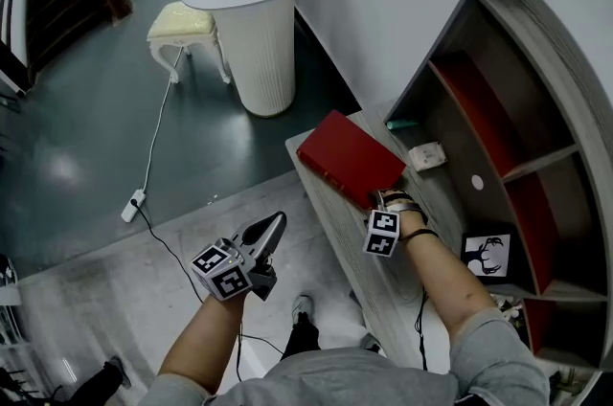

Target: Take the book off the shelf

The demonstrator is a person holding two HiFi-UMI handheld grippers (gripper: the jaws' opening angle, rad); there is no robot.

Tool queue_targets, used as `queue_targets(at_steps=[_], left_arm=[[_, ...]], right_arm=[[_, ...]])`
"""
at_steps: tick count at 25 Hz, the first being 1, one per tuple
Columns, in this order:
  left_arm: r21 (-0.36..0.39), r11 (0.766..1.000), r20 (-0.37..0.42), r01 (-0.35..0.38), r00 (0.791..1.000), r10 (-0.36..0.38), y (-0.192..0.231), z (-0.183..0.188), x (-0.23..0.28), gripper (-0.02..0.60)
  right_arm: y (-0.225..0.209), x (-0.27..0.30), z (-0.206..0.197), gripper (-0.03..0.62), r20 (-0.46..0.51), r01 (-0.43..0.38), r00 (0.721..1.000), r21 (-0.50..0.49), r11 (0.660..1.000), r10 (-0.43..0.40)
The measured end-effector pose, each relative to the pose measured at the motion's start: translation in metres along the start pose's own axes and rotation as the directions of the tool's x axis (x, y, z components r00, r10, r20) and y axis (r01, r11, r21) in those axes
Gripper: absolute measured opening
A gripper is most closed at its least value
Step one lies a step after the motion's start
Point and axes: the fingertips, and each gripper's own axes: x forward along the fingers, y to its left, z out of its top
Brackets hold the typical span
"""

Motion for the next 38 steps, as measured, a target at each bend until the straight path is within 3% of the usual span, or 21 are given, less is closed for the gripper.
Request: queue_targets(at_steps=[5,13,19,24,32,38], left_arm=[[0.015,1.0,-0.005,0.016,1.0,-0.016,-0.005,0.0,-0.001,0.012],[0.031,0.999,-0.003,0.033,0.999,-0.033,-0.017,0.011,-0.001,0.012],[0.046,0.996,-0.006,0.072,0.997,-0.072,-0.036,0.018,-0.002,0.012],[0.063,0.991,-0.016,0.117,0.993,-0.116,-0.059,0.025,-0.003,0.012],[0.062,0.97,-0.053,0.235,0.971,-0.232,-0.118,0.028,0.003,0.012],[0.046,0.934,-0.121,0.355,0.93,-0.347,-0.18,0.016,0.012,0.012]], right_arm=[[-0.005,-0.007,-0.002,0.351,0.019,0.027,0.999,0.031,0.999,-0.028],[-0.021,-0.042,0.006,0.333,0.099,0.05,0.993,0.189,0.981,-0.069],[-0.029,-0.078,0.009,0.308,0.176,0.051,0.977,0.356,0.933,-0.121],[-0.023,-0.113,0.007,0.283,0.204,0.062,0.965,0.433,0.899,-0.164],[0.008,-0.198,-0.011,0.184,0.277,0.056,0.914,0.639,0.767,-0.297],[0.06,-0.269,-0.048,0.144,0.313,-0.024,0.866,0.805,0.593,-0.391]])
